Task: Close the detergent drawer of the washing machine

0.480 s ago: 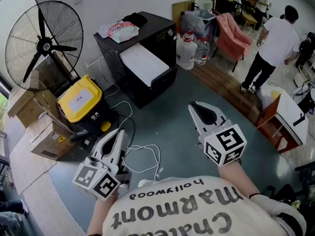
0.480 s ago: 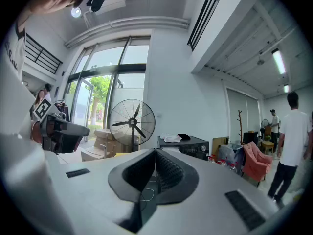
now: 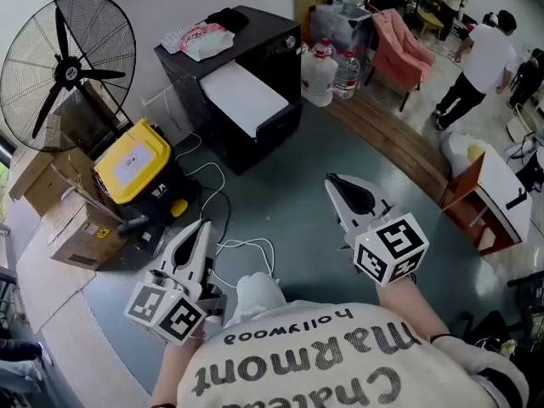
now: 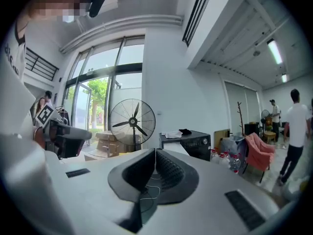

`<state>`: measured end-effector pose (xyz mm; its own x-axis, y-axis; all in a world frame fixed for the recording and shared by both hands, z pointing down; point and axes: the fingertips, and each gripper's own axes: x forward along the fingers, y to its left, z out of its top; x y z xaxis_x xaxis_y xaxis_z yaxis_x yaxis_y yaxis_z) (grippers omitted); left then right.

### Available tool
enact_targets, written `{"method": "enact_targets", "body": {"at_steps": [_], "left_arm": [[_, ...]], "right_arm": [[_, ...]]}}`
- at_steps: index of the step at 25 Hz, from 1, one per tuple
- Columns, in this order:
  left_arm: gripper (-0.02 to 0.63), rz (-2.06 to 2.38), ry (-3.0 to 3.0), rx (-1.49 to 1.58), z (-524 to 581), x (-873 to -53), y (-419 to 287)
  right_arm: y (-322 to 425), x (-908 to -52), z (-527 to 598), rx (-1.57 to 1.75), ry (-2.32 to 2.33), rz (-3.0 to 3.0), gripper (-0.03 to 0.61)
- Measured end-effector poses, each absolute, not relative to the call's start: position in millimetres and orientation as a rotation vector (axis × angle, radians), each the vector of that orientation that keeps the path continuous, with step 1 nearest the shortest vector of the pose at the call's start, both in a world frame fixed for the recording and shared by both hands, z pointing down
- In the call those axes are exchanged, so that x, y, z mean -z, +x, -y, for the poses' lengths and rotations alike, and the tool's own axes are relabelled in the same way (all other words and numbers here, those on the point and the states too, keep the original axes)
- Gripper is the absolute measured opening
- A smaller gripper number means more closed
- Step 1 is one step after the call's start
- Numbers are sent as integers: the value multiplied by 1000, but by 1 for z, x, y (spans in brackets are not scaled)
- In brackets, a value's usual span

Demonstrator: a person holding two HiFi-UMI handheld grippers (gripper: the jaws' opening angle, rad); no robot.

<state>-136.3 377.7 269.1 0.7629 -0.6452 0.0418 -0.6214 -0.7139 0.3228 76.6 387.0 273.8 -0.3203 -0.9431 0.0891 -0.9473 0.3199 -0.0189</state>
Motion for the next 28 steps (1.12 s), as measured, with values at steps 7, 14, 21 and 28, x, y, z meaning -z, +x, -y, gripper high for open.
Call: {"method": "enact_targets", "body": {"at_steps": [7,14,21,28], "left_arm": [[8,1003,2590,101,-344,-289,-140],[8,970,2572,68,-272,-307,-133],[8,945,2560,109,-182,-297,-141],[8,933,2595,152,-106,-272,-148]], "right_arm": [[84,-301,-355,-237,1819,2464,31],[89,-321,-285,-279,1816,2377,31],[83,-312,-194,-272,1825,2376,31],[78,-285,-121,-218,1850,2382,31]]}}
